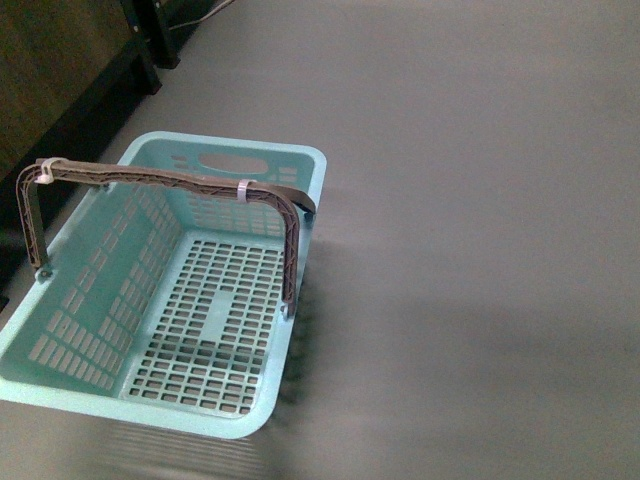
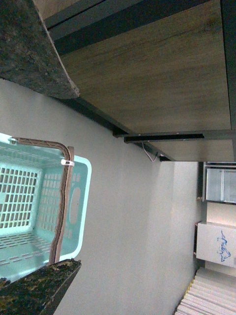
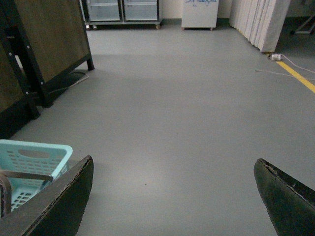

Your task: Pick lemon and mango into basket

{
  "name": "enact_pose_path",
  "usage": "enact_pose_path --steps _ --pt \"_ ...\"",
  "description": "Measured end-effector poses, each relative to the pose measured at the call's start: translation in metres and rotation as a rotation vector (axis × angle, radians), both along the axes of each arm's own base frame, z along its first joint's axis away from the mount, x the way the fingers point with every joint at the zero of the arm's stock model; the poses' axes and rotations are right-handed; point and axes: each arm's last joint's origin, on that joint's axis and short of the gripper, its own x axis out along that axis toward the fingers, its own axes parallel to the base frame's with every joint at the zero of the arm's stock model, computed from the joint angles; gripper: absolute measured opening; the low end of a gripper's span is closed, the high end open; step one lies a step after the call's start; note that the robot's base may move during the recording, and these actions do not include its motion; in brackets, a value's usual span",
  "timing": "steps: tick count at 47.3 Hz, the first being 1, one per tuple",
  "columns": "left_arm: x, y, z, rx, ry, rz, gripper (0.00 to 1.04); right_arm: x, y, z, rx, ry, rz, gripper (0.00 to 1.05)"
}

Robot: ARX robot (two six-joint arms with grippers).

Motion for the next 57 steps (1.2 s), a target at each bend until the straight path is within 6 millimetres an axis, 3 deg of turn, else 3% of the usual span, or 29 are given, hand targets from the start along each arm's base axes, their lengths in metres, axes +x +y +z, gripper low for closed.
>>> enact_pose_path --steps 21,24,27,34,41,49,57 --pt "0.000 0.000 0.000 -0.010 0.007 -0.004 0.98 0.000 0.000 0.000 0.000 0.000 0.000 0.96" --pt "0.001 -0.001 -0.002 -0.174 0.251 -0.018 0.98 0.000 0.000 0.000 0.000 0.000 0.000 0.96" --pt "0.007 -0.002 -0.006 -0.391 0.382 0.003 0.98 0.000 0.000 0.000 0.000 0.000 0.000 0.96" --pt "0.035 -0.004 -0.008 -0.800 0.427 0.081 0.98 0.000 0.000 0.000 0.000 0.000 0.000 0.96" --pt "0.077 -0.013 -0.026 -1.110 0.479 0.187 0.98 0.000 0.000 0.000 0.000 0.000 0.000 0.96" --pt "0.124 -0.028 -0.048 -1.262 0.511 0.288 0.98 0.000 0.000 0.000 0.000 0.000 0.000 0.96" --pt "0.159 -0.041 -0.067 -1.307 0.557 0.349 0.98 0.000 0.000 0.000 0.000 0.000 0.000 0.96"
